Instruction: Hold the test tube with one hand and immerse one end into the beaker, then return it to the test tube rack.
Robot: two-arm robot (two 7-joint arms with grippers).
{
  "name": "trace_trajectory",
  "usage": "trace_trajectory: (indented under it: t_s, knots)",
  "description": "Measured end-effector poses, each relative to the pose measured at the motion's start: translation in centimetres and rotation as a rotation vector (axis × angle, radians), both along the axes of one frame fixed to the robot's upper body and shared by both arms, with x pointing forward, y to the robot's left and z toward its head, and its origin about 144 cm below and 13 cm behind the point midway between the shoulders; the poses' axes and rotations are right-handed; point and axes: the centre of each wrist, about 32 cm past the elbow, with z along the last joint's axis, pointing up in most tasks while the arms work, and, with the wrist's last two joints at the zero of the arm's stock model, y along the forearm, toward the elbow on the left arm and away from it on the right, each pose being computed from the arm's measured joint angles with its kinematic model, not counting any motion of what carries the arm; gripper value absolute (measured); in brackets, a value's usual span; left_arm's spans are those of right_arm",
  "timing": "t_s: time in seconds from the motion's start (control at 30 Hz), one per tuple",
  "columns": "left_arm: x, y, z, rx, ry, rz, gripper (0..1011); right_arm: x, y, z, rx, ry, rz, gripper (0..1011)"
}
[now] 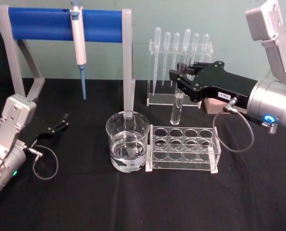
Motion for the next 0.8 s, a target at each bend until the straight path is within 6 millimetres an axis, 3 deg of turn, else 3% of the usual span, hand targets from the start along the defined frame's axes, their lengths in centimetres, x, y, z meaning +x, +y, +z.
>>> trace_trajectory:
  t_s: [0.8]
  knots:
    - [0.00, 0.00, 0.00, 0.000, 0.000, 0.000, 1000, 0.00, 0.00, 0.00, 0.000, 0.000, 0.000, 226]
